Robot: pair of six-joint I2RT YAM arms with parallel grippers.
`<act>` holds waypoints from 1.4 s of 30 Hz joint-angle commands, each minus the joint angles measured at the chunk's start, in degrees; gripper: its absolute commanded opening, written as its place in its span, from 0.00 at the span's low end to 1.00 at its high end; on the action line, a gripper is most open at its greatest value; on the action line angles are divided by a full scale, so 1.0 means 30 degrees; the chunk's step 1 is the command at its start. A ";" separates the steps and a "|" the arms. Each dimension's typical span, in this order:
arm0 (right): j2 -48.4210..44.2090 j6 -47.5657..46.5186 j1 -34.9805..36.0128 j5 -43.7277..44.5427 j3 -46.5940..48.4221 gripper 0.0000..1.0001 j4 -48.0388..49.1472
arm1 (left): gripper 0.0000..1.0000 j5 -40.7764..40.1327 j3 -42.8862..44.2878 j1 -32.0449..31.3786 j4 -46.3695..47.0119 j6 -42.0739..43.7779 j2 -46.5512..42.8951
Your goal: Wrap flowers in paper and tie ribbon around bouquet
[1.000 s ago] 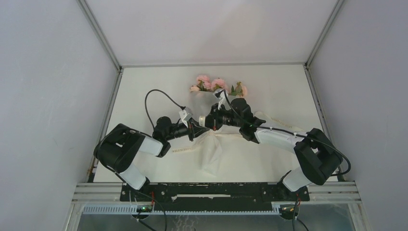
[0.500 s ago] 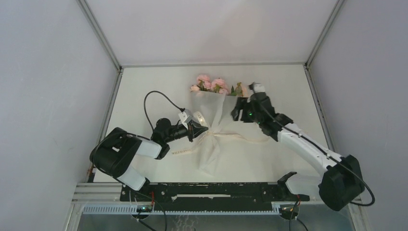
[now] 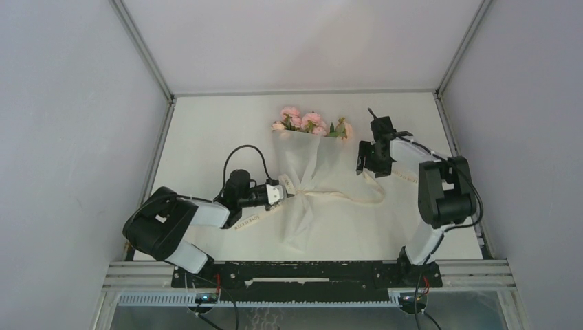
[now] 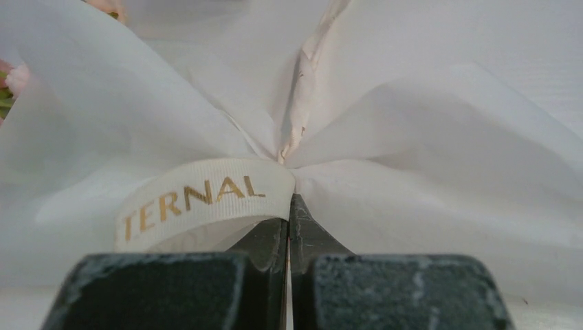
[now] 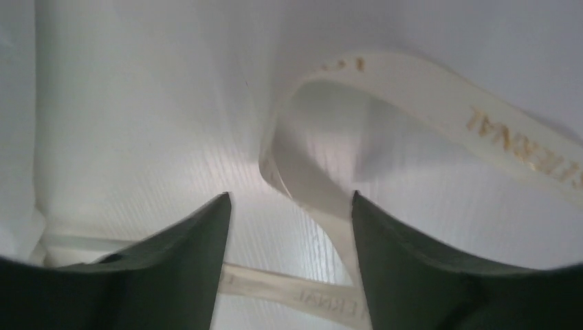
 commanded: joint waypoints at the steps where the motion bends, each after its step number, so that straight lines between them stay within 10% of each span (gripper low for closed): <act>1: 0.1895 -0.1170 0.0078 -0.0978 0.1607 0.62 -0.0241 | 0.00 0.1210 -0.0185 -0.0109 -0.0782 0.2720 -0.0596; 5: 0.1852 -0.1345 0.0064 -0.0722 0.1449 0.00 -0.0474 | 0.00 0.1508 -0.0286 -0.0108 -0.1061 0.2932 -0.1038; 13: -0.3018 -0.1681 0.0820 -0.1504 0.1180 0.00 0.0120 | 0.00 0.1504 -0.0901 -0.0205 -0.2331 0.4765 -0.2242; 19: -0.6357 -0.1351 0.7280 -0.2310 0.3474 0.00 0.3030 | 0.00 0.1958 -0.1697 -0.0531 -0.3874 0.7812 -0.2851; 24: -0.3259 -0.0242 1.0564 -0.1605 0.6508 0.00 0.6095 | 0.00 0.2047 -0.2527 -0.0893 -0.4789 0.9965 -0.3625; 32: 0.5621 -0.1277 1.3539 -0.5674 1.6007 0.00 0.1828 | 0.00 0.1792 -0.2797 -0.1095 -0.4795 1.0165 -0.3952; 37: 0.8135 -0.2166 1.3309 -0.5252 1.9579 0.46 -0.2438 | 0.00 0.1803 -0.2780 -0.1096 -0.4775 1.0146 -0.3967; 42: 0.4515 -0.3188 1.1878 -0.6336 1.5533 0.80 -0.0528 | 0.00 0.1757 -0.2825 -0.1105 -0.4681 1.0119 -0.3923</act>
